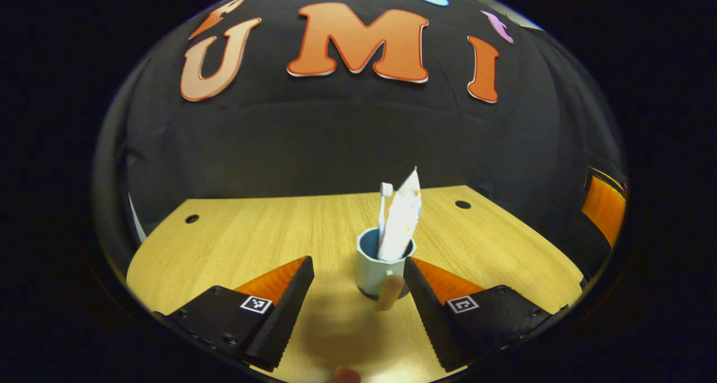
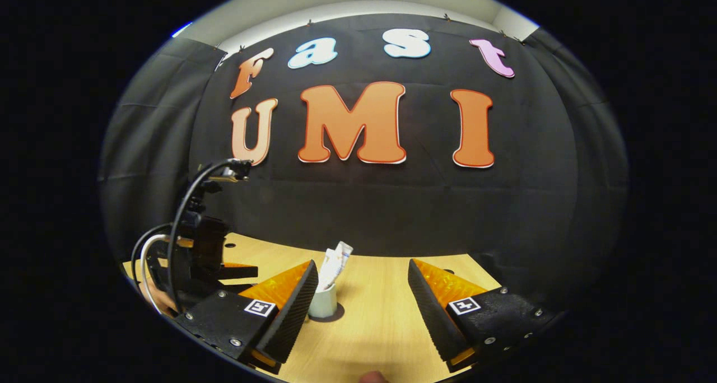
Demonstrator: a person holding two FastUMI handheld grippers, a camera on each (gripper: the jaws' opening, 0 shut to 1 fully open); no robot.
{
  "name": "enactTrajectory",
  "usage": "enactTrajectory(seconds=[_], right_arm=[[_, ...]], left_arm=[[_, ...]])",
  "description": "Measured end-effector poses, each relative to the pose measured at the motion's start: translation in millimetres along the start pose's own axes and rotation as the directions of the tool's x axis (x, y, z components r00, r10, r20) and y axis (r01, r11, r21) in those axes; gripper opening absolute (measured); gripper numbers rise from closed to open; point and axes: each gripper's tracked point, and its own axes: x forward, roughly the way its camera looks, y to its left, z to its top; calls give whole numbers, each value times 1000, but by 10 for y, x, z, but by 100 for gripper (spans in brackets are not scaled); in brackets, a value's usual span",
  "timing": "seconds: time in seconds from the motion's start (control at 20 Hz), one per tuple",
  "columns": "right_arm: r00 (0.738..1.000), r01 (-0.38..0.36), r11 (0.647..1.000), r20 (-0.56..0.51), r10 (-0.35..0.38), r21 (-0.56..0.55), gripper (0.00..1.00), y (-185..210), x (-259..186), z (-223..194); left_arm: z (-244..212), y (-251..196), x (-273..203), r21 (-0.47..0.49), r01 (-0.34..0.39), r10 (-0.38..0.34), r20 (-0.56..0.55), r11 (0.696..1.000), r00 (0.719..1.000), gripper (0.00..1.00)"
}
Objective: Put the toothbrush and toothpaste on the desktop into the cup, then pick up the cup and place it on the coaster on the desktop.
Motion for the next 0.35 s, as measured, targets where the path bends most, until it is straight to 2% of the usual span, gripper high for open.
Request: enactTrajectory(seconds=[0.15, 0.25, 0.35], right_arm=[[999, -26, 1000, 41, 27, -10, 96, 254, 32, 74], [997, -33, 999, 62, 35, -30, 96, 376, 35, 104], [997, -36, 998, 73, 40, -57, 96, 485, 44, 101]], left_arm=[[259, 354, -339, 23, -62, 59, 117, 998, 991, 97], [425, 484, -529, 29, -56, 49, 206, 998, 977, 96], [515, 705, -689, 31, -88, 77, 258, 996, 963, 96]])
